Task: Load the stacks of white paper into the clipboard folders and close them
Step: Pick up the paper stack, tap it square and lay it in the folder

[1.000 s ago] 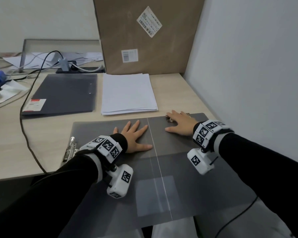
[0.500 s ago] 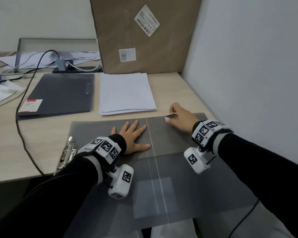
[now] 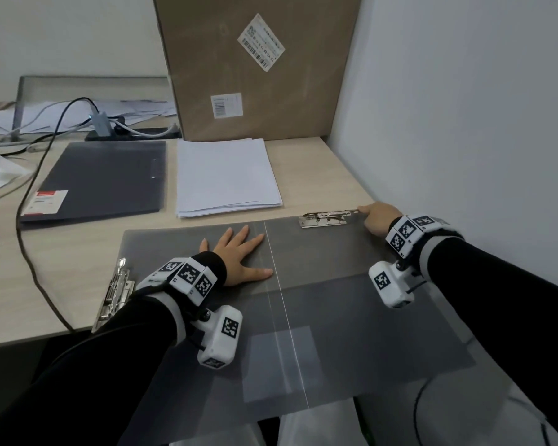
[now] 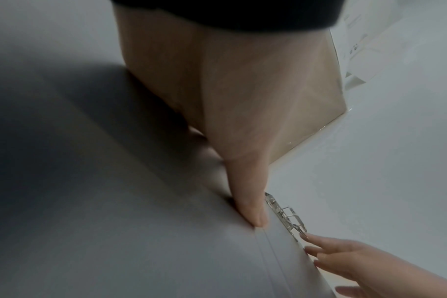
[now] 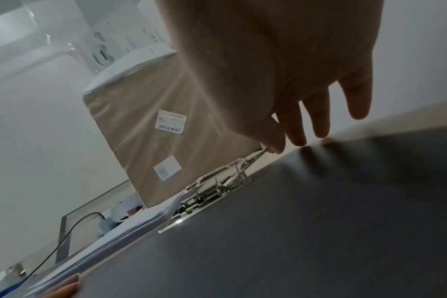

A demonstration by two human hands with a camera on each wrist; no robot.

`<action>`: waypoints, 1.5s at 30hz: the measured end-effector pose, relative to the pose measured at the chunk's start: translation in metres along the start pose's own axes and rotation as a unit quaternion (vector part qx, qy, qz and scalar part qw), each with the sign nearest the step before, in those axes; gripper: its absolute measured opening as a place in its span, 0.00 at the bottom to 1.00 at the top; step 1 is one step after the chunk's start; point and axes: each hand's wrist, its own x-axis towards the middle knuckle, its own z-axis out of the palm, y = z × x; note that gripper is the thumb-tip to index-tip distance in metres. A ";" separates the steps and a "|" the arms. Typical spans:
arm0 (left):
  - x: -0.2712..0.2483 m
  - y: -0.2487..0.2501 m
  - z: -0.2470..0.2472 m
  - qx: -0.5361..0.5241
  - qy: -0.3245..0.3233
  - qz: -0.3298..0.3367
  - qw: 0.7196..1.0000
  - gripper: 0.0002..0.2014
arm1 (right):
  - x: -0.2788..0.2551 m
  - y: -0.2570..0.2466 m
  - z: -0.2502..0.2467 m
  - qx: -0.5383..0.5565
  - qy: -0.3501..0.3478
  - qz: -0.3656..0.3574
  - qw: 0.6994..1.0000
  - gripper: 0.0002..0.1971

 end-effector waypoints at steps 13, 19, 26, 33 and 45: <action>0.013 -0.009 -0.017 -0.169 0.093 -0.023 0.981 0.34 | 0.002 -0.061 -0.021 0.219 0.032 -0.112 0.969 0.26; 0.040 -0.047 -0.062 -0.335 0.233 -0.130 0.904 0.27 | 0.032 -0.132 -0.005 0.242 -0.044 -0.102 0.964 0.30; 0.076 -0.078 -0.077 -0.296 0.209 -0.250 0.898 0.30 | 0.069 -0.162 0.022 0.303 -0.107 -0.051 0.946 0.34; 0.091 -0.080 -0.076 -0.334 0.193 -0.212 0.898 0.32 | 0.082 -0.166 0.034 0.351 -0.157 -0.069 0.920 0.45; 0.080 -0.076 -0.086 -0.343 0.184 -0.209 0.897 0.31 | 0.076 -0.162 0.036 0.363 -0.192 -0.088 0.908 0.53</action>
